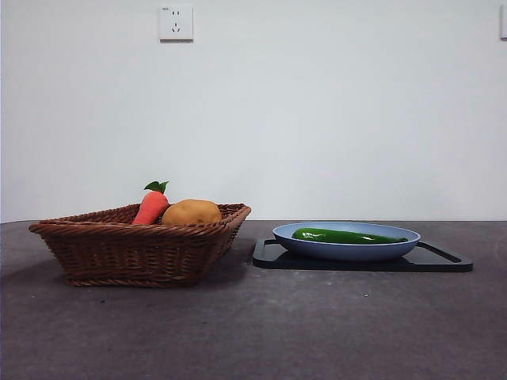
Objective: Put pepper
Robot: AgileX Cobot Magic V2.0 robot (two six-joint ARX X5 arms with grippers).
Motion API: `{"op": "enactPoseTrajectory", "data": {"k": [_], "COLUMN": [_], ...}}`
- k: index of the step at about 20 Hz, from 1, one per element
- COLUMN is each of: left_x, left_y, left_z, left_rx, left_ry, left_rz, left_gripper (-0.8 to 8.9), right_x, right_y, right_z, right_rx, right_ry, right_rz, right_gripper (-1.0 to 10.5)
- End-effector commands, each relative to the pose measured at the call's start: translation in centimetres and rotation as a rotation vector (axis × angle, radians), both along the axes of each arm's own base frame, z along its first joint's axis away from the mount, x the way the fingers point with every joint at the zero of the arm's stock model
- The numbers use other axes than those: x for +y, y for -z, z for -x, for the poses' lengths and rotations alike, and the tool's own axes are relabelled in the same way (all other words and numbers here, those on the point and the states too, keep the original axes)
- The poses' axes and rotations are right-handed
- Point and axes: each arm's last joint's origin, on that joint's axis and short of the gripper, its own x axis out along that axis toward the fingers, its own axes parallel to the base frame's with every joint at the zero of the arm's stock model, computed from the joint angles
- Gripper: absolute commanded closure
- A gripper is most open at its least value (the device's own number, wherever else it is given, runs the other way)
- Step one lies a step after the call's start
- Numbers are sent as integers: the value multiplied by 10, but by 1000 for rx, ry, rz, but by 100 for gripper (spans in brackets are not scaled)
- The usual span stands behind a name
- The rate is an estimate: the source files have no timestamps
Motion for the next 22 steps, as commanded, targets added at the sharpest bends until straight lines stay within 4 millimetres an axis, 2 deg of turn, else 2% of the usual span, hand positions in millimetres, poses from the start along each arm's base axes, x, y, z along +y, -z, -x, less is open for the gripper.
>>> {"op": "enactPoseTrajectory", "data": {"k": [1, 6, 10, 14, 22], "left_x": [3, 5, 5, 5, 5], "left_y": [45, 137, 183, 210, 233], "left_z": [6, 15, 17, 16, 20], "left_rx": [-32, 20, 80, 121, 287], "left_ry": [-27, -32, -25, -26, -44], "left_rz": [-2, 104, 175, 206, 222], "left_gripper": [805, 805, 805, 805, 805], "right_x": [0, 0, 0, 0, 0], "right_y": [-3, -3, -3, -3, -3], "right_z": [0, 0, 0, 0, 0], "right_rx": [-3, -2, -2, -2, -3], "right_ry": [-4, -4, -4, -4, -4], "right_rz": [3, 3, 3, 3, 3], "right_gripper": [936, 936, 936, 936, 936]}}
